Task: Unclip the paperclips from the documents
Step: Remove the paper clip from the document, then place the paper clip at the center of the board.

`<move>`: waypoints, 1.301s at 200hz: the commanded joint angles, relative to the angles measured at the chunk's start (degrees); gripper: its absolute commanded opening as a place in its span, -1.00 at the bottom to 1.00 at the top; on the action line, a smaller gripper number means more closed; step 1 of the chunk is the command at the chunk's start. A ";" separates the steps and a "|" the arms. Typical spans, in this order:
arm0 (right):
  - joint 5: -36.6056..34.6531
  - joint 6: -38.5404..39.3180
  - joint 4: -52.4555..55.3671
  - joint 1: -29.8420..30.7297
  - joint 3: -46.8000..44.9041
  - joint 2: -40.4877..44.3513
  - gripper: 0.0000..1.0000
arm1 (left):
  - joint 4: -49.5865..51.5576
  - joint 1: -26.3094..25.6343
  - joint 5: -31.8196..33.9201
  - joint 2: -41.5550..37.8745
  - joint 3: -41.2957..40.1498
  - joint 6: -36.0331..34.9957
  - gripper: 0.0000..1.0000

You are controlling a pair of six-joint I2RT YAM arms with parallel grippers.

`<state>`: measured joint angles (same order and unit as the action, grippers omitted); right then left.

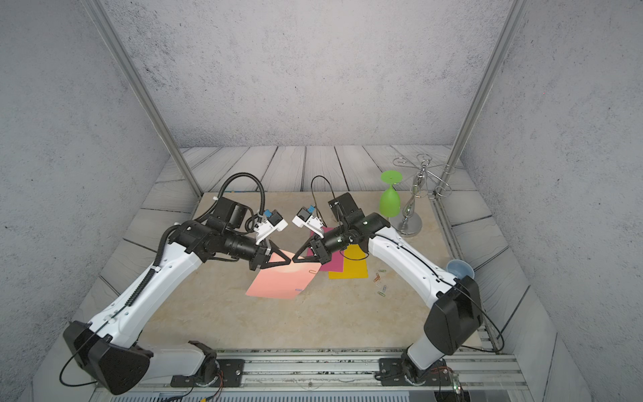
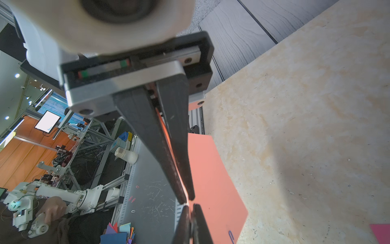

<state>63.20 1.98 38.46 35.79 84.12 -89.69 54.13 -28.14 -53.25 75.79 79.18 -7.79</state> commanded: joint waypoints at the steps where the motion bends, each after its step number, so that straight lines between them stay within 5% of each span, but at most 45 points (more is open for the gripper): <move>1: 1.30 -0.13 -2.36 -1.08 0.37 -1.01 -0.85 | 4.54 -0.60 0.36 0.50 0.50 -2.17 -1.00; 116: -2.94 -5.86 -8.37 -5.87 -6.15 1.69 -0.89 | 3.73 -0.69 2.62 -0.03 0.19 -1.47 -1.00; 196: -23.00 -21.61 -14.64 -22.48 -25.30 7.77 -0.96 | -0.79 -0.64 6.82 0.06 -1.15 1.89 -1.00; 260: -38.04 -26.45 -9.99 -31.29 -35.81 7.30 -0.96 | -5.07 -0.64 9.69 -0.47 -2.55 5.23 -1.00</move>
<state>32.73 -21.69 25.78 6.46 50.59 -83.33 51.16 -28.51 -45.15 76.12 77.30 -3.64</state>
